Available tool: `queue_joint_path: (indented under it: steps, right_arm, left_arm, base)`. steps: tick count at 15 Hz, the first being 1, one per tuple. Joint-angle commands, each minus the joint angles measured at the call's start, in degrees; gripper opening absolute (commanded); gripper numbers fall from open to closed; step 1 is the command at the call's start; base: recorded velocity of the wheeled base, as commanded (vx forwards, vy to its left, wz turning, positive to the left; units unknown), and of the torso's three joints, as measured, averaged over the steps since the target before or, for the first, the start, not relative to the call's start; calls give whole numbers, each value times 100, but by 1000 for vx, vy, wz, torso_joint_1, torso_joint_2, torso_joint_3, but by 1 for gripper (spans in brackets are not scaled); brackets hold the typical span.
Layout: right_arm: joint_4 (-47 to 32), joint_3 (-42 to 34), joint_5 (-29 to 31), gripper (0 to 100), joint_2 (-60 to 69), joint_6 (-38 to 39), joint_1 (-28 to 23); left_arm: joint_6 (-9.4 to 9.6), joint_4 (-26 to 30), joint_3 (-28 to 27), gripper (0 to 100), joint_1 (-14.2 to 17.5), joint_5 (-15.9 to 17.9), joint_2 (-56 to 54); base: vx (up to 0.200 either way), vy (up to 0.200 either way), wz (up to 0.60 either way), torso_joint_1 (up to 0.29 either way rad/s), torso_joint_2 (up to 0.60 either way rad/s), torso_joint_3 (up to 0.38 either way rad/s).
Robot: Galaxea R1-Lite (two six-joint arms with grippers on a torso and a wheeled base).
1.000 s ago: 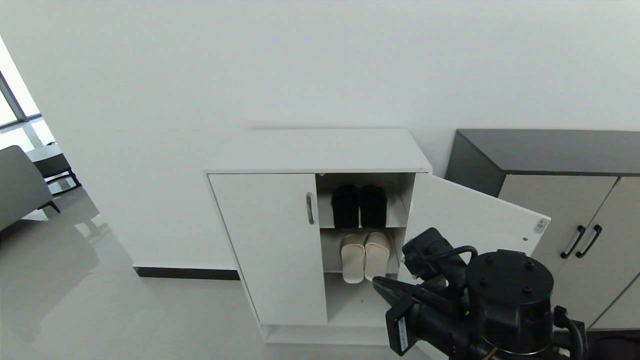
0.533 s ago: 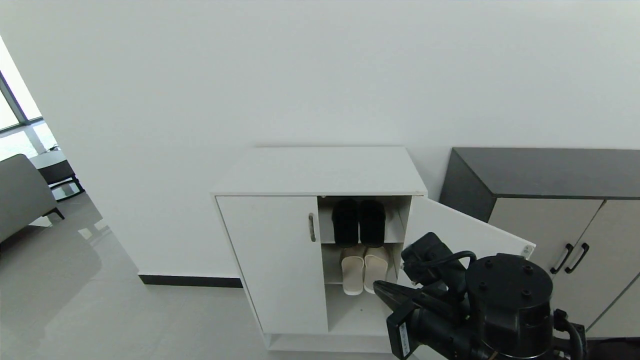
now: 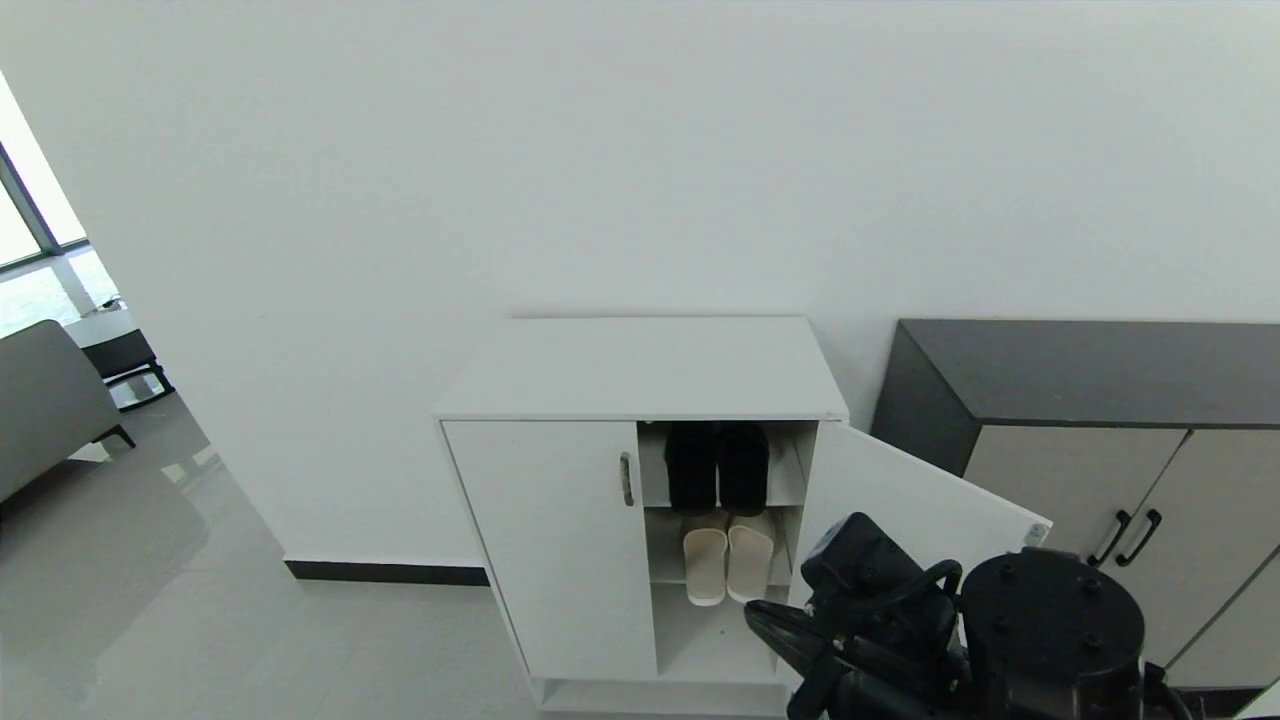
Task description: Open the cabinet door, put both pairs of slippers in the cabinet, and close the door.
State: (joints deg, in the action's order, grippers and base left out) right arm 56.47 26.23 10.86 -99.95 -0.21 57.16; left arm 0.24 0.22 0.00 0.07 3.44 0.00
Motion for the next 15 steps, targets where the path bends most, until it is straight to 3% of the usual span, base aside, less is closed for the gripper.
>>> queue_joint_path:
  steps: [1,10,15]
  right_arm:
    - [75,-145,-40,0,28,-6,14]
    - [216,-198,-216,0,-77,12,6]
    - [840,-312,-216,0,-358,65,6]
  left_arm:
    - [2,4,0,0,1,-1,9]
    - [2,4,0,0,1,-1,9]
    - [2,4,0,0,1,-1,9]
  base:
    - [0,0,-600,17,-22,-12]
    - [0,0,0,30,-61,-31]
    - [0,0,0,48,-101,-50]
